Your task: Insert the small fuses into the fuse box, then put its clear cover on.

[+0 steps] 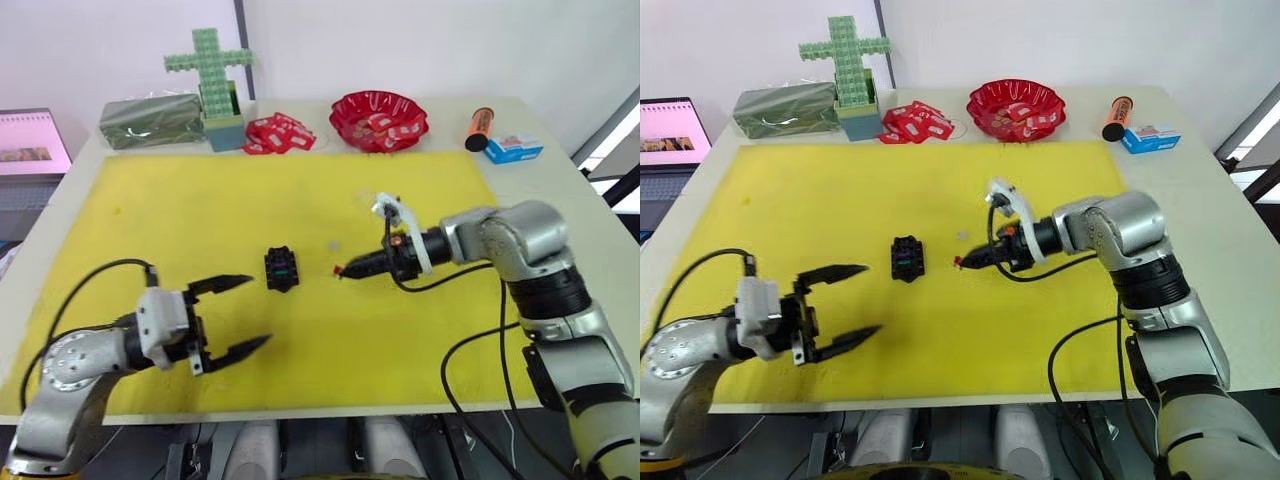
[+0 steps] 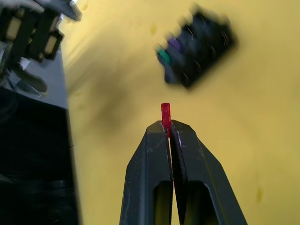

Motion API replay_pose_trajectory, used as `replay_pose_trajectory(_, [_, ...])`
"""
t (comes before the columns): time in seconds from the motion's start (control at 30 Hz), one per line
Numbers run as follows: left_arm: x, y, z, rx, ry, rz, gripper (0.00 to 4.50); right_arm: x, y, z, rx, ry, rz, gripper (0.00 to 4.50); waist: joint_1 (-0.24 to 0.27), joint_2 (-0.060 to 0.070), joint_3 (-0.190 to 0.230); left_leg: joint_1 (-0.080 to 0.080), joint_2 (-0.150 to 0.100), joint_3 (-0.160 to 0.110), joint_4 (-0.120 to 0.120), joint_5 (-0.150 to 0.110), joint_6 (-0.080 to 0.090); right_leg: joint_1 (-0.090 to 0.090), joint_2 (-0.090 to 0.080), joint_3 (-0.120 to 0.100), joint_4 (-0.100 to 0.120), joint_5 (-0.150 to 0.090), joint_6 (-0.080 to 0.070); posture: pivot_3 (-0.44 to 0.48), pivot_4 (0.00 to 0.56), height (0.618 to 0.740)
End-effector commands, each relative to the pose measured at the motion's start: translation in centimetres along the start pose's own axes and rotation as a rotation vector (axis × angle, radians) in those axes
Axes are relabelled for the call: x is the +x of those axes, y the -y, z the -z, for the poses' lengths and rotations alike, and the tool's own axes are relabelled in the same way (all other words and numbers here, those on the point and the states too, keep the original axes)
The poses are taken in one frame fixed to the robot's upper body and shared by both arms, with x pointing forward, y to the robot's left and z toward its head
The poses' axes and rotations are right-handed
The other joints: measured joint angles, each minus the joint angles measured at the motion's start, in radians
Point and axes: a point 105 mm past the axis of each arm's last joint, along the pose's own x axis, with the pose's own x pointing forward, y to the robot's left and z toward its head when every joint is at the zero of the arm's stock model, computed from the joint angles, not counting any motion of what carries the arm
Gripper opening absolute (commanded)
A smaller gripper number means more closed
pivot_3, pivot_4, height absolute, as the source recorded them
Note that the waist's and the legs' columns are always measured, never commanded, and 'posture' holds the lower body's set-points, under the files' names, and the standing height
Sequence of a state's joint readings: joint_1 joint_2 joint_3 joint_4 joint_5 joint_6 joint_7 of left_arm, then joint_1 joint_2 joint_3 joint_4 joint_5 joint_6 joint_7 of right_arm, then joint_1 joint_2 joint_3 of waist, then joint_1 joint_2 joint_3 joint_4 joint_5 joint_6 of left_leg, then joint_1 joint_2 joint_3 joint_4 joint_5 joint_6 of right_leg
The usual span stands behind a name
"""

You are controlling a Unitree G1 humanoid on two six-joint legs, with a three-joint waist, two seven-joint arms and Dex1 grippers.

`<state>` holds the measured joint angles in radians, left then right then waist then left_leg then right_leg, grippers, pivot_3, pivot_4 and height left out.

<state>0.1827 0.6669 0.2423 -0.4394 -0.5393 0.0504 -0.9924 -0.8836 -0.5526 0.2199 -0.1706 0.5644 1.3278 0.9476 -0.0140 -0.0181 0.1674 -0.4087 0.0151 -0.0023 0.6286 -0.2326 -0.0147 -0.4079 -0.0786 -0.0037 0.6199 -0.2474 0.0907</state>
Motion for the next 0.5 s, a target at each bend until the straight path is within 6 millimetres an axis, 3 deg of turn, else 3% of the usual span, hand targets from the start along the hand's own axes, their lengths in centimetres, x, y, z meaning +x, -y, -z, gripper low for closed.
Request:
replay_pose_trajectory(0.03, [-0.7, -2.1, -0.1, -0.026, -0.010, -0.095, 4.50, 0.5, -0.8, -3.3, -0.234, 0.013, 0.104, 0.03, 0.002, 0.000, 0.000, 0.000, 0.000, 0.000, 0.000, 0.000, 0.000, 0.000, 0.000, 0.000, 0.000, -0.001, -0.001, 0.000, 0.150, 0.740])
replay_pose_trajectory(0.13, [-0.4, -2.2, 0.3, -0.063, -0.022, -0.082, 4.50, 1.3, -0.3, -4.1, -0.321, -0.069, 0.163, 0.03, 0.002, -0.001, 0.000, 0.000, -0.001, 0.000, 0.001, 0.000, 0.000, 0.001, -0.001, 0.000, -0.001, -0.001, -0.002, 0.000, 0.150, 0.740])
replay_pose_trajectory(0.2, [-0.1, -2.5, 0.6, -0.068, -0.023, -0.092, 4.50, 2.0, 0.2, -5.1, -0.485, -0.080, 0.227, 0.03, 0.002, -0.001, 0.000, 0.000, -0.001, 0.001, 0.001, 0.000, 0.000, 0.001, -0.002, 0.000, -0.001, -0.001, -0.002, 0.000, 0.150, 0.740])
replay_pose_trajectory(0.3, [0.2, -3.0, 1.0, -0.064, -0.031, -0.106, 4.50, 3.0, -0.2, -5.7, -0.617, -0.081, 0.216, 0.03, 0.001, -0.001, 0.000, 0.000, -0.002, 0.001, 0.001, 0.000, 0.000, 0.001, -0.002, 0.000, -0.001, -0.001, -0.002, 0.000, 0.150, 0.740])
replay_pose_trajectory(0.5, [1.8, -3.1, 1.2, -0.071, -0.006, -0.082, 4.50, 5.2, -0.6, -5.4, -0.678, -0.097, 0.172, 0.03, -0.001, -0.001, -0.001, 0.000, -0.002, 0.001, 0.000, 0.000, 0.000, 0.000, -0.001, 0.000, 0.000, 0.000, 0.001, 0.000, 0.150, 0.740])
